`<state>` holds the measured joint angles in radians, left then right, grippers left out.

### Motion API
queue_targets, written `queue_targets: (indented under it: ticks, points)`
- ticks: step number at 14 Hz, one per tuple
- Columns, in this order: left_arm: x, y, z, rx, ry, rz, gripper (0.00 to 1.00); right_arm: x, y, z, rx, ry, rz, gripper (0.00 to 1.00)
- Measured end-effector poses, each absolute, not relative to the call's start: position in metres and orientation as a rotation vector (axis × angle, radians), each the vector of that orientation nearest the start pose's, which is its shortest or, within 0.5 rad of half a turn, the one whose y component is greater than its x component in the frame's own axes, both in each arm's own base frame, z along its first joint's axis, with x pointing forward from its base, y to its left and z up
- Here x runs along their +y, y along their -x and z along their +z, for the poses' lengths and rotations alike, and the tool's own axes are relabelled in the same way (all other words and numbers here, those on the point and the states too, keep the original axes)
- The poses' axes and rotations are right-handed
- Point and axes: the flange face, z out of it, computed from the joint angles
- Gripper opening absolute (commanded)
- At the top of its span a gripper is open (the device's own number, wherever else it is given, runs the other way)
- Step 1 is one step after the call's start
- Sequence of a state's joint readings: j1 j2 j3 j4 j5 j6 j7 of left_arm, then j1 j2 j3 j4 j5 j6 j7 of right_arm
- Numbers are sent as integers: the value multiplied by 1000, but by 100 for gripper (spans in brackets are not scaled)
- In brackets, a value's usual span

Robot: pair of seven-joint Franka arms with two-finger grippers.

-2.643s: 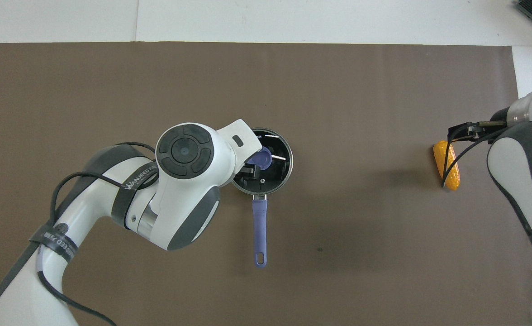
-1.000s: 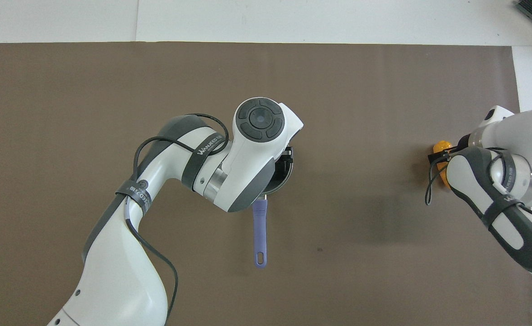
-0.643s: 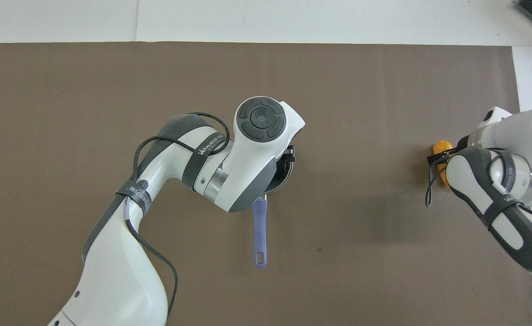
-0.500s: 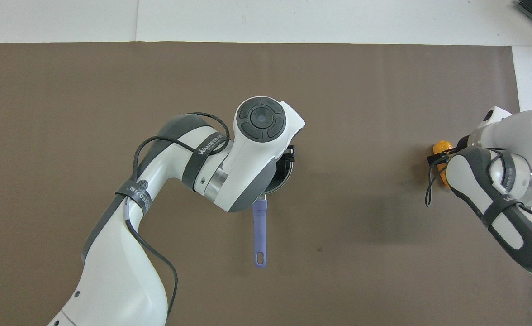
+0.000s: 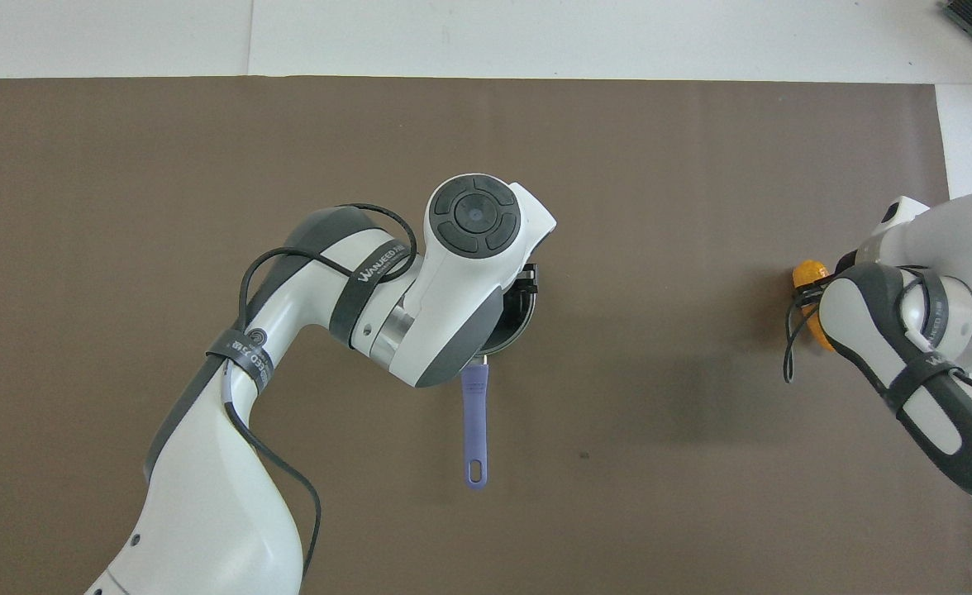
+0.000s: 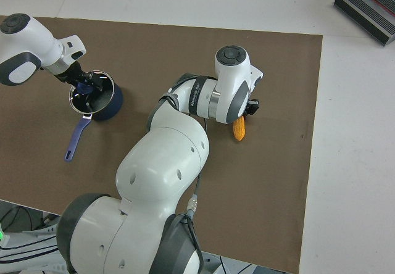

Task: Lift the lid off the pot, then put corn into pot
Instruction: 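Grasp the lid knob with the left gripper while the right gripper grasps the corn, then lift the lid with the left gripper while the right gripper lifts the corn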

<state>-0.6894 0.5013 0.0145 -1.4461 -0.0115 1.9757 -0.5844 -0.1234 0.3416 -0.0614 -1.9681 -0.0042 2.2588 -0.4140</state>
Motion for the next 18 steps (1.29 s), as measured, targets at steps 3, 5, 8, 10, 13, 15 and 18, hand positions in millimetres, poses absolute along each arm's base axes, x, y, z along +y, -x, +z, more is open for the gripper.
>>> queue_targets:
  ticks: [3, 5, 8, 10, 13, 15, 18]
  points:
    - [-438, -544, 405, 140, 3156, -28, 87, -108, -610, 318, -380, 3138, 18, 0]
    - [-437, -542, 404, 140, 3154, -22, 84, -106, -616, 332, -389, 3139, -1, 0]
    - [-437, -541, 404, 141, 3154, -21, 74, -100, -618, 353, -406, 3141, -38, 0]
    - [-438, -541, 404, 142, 3155, -23, 73, -86, -616, 379, -430, 3133, -26, 0]
    - [-437, -541, 405, 142, 3155, -24, 69, -71, -606, 440, -409, 3124, 23, 0]
    - [-437, -541, 405, 142, 3156, -26, 66, -71, -598, 474, -394, 3125, 17, 0]
    - [-437, -541, 406, 142, 3156, -27, 50, -70, -585, 511, -385, 3124, 10, 0]
